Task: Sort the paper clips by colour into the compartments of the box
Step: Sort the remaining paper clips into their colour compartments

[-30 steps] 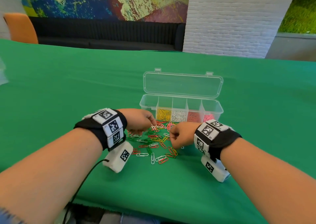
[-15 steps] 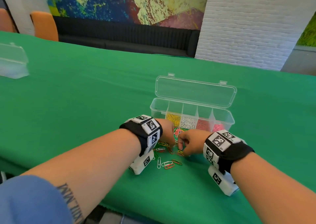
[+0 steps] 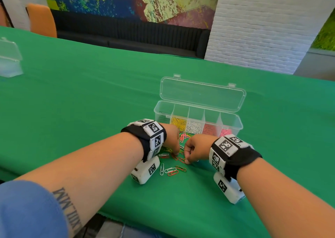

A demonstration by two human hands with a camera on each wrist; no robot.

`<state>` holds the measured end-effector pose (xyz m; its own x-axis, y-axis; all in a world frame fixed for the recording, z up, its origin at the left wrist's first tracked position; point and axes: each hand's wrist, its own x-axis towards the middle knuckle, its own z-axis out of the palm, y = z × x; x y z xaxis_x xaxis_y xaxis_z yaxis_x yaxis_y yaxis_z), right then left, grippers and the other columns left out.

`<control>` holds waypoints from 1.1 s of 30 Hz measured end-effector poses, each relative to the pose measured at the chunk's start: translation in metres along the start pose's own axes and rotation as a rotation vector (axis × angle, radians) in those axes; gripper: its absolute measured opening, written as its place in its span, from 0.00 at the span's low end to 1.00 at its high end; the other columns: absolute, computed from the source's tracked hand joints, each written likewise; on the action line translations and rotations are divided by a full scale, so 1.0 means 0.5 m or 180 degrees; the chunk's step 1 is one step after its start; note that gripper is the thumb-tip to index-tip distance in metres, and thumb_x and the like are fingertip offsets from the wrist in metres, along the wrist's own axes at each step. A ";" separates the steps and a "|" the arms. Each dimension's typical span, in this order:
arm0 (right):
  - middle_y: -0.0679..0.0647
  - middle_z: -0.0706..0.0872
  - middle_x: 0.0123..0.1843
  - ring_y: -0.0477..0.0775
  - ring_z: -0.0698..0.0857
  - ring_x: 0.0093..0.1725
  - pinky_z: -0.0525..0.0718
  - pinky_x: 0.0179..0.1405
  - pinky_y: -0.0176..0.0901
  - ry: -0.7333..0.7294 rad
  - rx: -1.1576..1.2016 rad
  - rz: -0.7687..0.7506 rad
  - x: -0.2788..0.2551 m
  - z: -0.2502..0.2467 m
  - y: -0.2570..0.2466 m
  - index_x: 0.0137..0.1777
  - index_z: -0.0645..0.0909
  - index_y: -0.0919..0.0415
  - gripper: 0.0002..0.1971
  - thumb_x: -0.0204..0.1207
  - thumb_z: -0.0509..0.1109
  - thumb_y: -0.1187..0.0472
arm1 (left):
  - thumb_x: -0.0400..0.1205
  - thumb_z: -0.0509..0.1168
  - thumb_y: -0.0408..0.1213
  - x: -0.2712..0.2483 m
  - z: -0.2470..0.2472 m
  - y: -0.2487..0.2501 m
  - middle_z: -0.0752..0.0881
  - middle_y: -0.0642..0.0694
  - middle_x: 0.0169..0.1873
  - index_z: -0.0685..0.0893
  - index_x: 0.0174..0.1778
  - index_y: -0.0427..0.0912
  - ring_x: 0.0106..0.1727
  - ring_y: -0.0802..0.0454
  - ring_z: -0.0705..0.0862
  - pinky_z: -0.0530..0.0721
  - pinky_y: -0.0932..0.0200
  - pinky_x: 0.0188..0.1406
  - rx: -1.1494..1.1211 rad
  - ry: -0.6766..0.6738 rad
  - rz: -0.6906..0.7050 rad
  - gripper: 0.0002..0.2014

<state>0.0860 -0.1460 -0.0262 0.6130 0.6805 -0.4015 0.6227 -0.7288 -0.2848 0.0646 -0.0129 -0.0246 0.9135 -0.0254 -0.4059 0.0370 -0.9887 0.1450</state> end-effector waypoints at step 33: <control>0.48 0.72 0.34 0.46 0.71 0.31 0.67 0.26 0.36 0.1287 0.0526 0.0843 0.020 -0.004 0.000 0.54 0.74 0.58 0.11 0.79 0.53 0.69 | 0.78 0.66 0.41 -0.044 -0.007 -0.052 0.81 0.53 0.46 0.81 0.54 0.53 0.48 0.49 0.82 0.80 0.57 0.47 0.0514 0.0090 0.0766 0.09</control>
<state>0.0931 -0.1389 -0.0284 0.8989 0.4217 -0.1190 0.3552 -0.8603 -0.3657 0.0450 0.0139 -0.0164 0.8992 -0.2603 -0.3516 -0.2452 -0.9655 0.0876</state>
